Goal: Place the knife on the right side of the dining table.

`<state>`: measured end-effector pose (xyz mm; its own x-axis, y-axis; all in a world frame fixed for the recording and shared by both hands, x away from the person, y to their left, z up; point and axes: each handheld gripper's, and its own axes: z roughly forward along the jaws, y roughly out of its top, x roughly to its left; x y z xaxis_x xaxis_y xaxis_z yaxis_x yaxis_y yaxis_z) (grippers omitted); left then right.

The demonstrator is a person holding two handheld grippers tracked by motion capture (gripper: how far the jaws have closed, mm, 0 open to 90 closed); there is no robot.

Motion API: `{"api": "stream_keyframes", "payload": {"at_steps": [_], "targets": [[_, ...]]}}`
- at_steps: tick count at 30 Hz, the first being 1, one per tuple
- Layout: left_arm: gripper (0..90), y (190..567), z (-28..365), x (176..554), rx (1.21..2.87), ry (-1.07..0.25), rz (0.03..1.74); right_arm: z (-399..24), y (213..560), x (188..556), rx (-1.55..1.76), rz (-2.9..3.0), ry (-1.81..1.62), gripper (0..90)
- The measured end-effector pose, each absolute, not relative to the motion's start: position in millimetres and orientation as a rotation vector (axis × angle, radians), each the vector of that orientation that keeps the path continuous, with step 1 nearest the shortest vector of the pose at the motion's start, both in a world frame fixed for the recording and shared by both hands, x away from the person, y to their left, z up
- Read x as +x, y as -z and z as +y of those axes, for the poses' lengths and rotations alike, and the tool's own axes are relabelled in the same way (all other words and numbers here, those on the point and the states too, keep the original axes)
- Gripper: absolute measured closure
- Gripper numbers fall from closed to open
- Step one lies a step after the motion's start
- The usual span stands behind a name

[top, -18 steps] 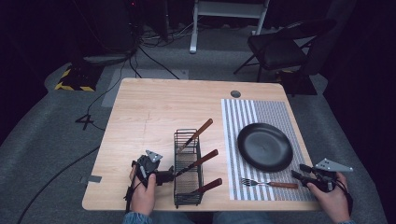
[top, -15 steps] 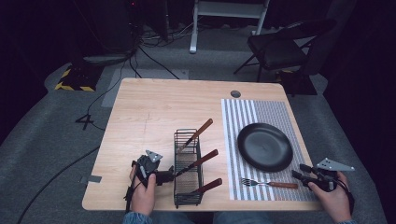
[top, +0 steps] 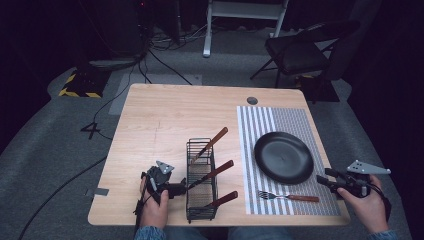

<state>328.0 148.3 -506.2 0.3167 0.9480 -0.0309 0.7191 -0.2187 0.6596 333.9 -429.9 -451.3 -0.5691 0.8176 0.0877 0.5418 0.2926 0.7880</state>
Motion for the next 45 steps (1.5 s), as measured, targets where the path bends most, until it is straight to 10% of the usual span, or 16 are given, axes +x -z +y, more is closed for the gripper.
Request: {"api": "stream_keyframes", "payload": {"at_steps": [45], "targets": [[0.1, 506, 148, 329, 2.018, -0.516, 1.453, -287, 313, 425, 0.921, 2.441, -1.307, 54.7]]}}
